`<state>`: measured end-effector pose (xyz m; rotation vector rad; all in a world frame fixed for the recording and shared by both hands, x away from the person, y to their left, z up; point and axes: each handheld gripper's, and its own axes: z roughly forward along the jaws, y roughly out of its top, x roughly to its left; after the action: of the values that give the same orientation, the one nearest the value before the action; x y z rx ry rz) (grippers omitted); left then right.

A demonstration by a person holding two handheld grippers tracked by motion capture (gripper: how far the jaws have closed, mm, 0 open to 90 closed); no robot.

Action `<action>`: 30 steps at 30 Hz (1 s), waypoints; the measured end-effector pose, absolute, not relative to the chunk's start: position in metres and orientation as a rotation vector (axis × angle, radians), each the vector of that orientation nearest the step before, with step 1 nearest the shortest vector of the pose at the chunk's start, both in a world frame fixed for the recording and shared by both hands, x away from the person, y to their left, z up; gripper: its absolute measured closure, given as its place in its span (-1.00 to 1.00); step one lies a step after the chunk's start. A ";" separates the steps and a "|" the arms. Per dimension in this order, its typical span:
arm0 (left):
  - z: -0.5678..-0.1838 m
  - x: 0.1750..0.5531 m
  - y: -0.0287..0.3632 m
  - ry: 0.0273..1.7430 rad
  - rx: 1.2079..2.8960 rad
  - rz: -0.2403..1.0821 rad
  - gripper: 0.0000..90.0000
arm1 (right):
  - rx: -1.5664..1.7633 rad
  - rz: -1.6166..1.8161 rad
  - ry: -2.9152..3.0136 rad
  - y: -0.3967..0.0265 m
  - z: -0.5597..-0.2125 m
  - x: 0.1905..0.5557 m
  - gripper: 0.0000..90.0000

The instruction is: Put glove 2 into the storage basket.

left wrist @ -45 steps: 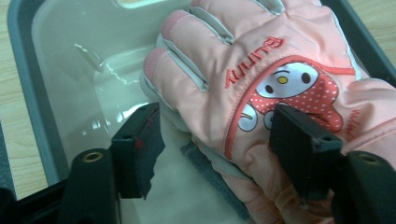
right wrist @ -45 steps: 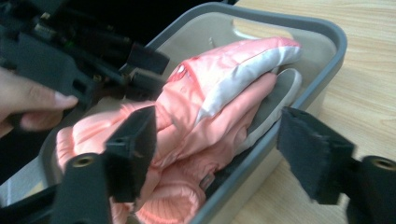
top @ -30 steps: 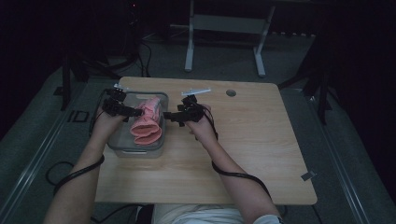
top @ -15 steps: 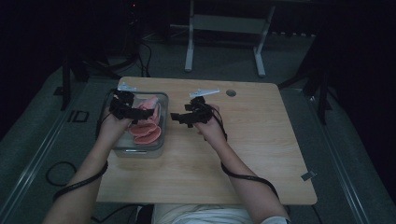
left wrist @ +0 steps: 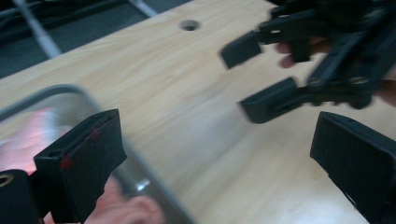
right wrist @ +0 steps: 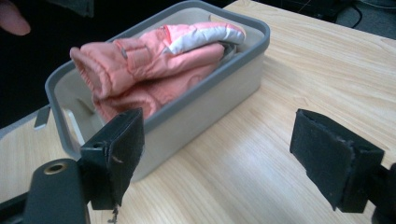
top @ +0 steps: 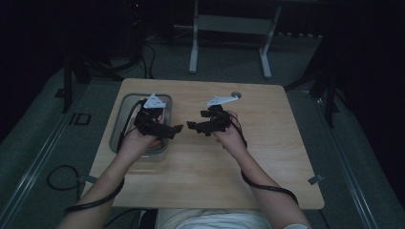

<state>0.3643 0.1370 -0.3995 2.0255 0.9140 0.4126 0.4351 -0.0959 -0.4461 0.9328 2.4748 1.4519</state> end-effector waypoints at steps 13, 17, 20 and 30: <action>-0.432 0.344 0.093 0.705 2.078 0.312 -0.94 | 0.878 1.410 2.479 -0.130 -0.459 0.412 -0.64; -0.444 0.339 0.081 0.660 2.083 0.272 -0.94 | 0.888 1.402 2.475 -0.142 -0.466 0.405 -0.64; -0.450 0.337 0.071 0.630 2.100 0.241 -0.95 | 0.891 1.392 2.468 -0.151 -0.472 0.401 -0.64; -0.468 0.326 0.044 0.499 2.140 0.179 -0.94 | 0.901 1.383 2.458 -0.176 -0.489 0.387 -0.64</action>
<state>0.3264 0.0435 -0.4683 2.1400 0.4995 0.1786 0.3873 -0.1763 -0.4891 0.9011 2.4580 1.3826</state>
